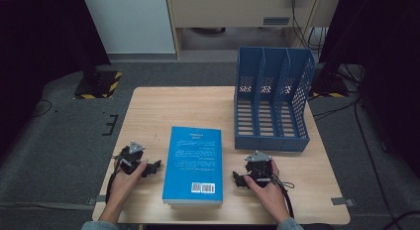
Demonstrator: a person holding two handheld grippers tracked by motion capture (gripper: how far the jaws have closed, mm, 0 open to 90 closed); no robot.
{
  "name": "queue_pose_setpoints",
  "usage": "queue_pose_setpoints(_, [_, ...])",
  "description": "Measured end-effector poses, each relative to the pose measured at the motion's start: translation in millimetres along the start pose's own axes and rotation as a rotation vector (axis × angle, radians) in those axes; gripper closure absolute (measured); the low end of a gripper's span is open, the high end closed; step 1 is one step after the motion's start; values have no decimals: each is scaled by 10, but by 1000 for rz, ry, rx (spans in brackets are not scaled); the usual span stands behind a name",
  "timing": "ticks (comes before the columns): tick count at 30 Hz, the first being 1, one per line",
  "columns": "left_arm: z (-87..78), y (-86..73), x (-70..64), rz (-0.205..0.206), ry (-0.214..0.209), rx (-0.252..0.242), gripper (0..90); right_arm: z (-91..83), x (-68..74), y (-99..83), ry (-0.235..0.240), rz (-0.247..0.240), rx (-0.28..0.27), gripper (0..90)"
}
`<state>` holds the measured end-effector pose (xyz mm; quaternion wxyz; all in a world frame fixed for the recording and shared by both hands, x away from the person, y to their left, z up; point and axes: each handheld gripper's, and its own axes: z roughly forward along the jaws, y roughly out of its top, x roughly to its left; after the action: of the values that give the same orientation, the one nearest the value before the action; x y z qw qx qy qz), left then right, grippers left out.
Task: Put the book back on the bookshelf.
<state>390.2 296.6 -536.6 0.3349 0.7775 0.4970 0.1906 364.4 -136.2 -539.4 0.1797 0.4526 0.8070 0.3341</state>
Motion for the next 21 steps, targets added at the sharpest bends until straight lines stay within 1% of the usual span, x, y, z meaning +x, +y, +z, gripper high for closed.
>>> queue_pose_setpoints(4, [-5, 0, 17, -8, -12, -5, 0, 4, 7, 3, -2, 4, 0, 5])
queue_pose_setpoints(7, [-3, 1, 10, -9, -7, -4, 0, 7, 13, 7, -5, 9, -1, 5])
queue_pose_setpoints(8, [-10, 8, 0, -3, -16, 8, 0, 7, 13, 9, -4, 5, 1, 6])
queue_pose_setpoints(10, [-23, 18, -14, -10, -42, 13, 0, 7, 15, 10, -4, 6, 1, 6])
queue_pose_setpoints(11, [-23, 18, -14, -10, -42, 13, 9, 7, 15, 10, -4, 6, 1, 6])
queue_pose_setpoints(12, [-46, 34, -22, -25, -61, 10, 32, 3, 34, 7, -4, 7, 2, 8])
queue_pose_setpoints(13, [-46, 34, -22, -25, -61, 10, 32, 3, 34, 7, -4, 7, 2, 8])
queue_pose_setpoints(14, [-81, 58, -48, -31, -77, -5, 33, -7, 36, 11, 11, -10, 14, 8])
queue_pose_setpoints(15, [-106, 75, -70, -22, -88, -8, 34, -8, 36, 8, 14, -11, 13, 8])
queue_pose_setpoints(17, [-149, 92, -100, -21, -111, -21, 35, -15, 35, 1, 24, -21, 13, 7])
queue_pose_setpoints(19, [-173, 97, -107, -16, -118, -28, 36, -21, 40, -1, 29, -24, 17, 7])
queue_pose_setpoints(20, [-228, 105, -123, -9, -120, -46, 36, -22, 39, -3, 31, -36, 18, 7])
queue_pose_setpoints(21, [-261, 104, -130, -6, -120, -50, 36, -29, 53, -5, 41, -44, 21, 9])
